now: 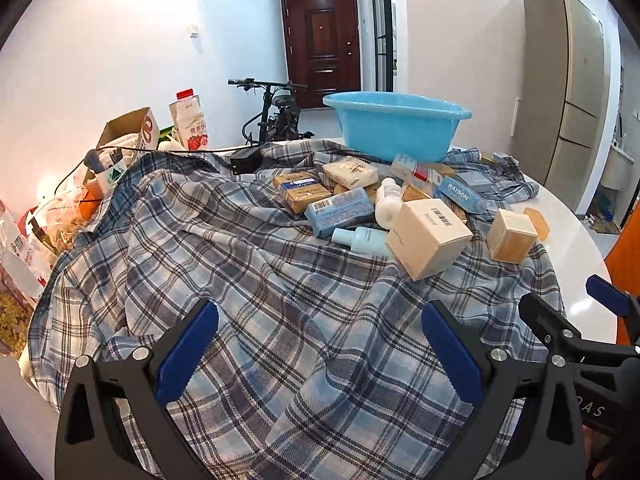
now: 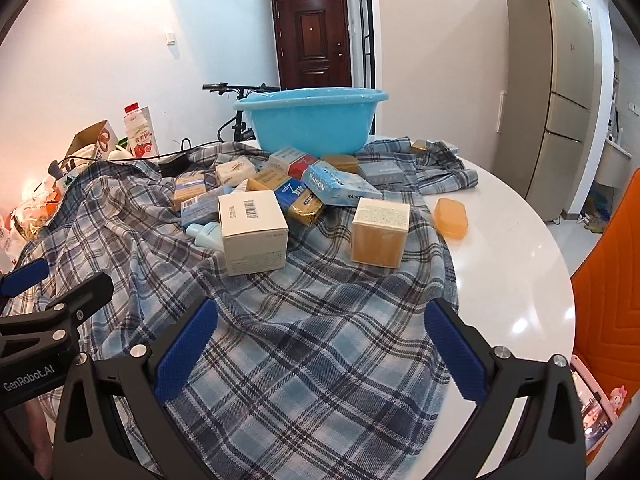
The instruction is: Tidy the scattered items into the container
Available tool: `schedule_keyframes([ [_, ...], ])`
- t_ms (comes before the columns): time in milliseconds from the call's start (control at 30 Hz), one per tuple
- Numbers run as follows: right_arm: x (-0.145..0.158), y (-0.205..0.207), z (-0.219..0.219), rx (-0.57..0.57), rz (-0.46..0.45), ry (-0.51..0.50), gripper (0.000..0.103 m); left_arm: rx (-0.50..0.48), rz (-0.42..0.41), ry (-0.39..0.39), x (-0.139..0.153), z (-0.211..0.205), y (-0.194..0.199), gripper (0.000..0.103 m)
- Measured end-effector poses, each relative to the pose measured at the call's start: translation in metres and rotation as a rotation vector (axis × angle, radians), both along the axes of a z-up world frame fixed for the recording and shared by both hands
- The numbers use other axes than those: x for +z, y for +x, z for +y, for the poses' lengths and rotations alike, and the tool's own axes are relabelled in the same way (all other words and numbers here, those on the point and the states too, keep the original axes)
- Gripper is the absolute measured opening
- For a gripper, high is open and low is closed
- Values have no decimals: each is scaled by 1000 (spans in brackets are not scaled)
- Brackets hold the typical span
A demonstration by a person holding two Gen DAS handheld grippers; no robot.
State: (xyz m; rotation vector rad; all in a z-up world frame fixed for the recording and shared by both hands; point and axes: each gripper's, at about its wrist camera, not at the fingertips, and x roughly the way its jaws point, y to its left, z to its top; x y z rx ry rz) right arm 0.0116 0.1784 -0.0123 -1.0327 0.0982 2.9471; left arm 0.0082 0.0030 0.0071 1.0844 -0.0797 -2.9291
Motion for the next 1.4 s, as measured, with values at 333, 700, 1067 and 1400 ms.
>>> schedule_keyframes([
  [333,1,2,4,-35,18,11,103,-24,-23,6,-2,1,-2,103],
  [700,-3,-2,11,-57,31,-14,103,-50,-35,29,-4,3,-8,103],
  [1067,-10,-25,18,-60,-4,34,103,-11,-108,28,-22,-4,-41,103],
  [1400,-5,-65,16,-15,-84,59,103,-18,-122,-15,-12,3,-85,103],
])
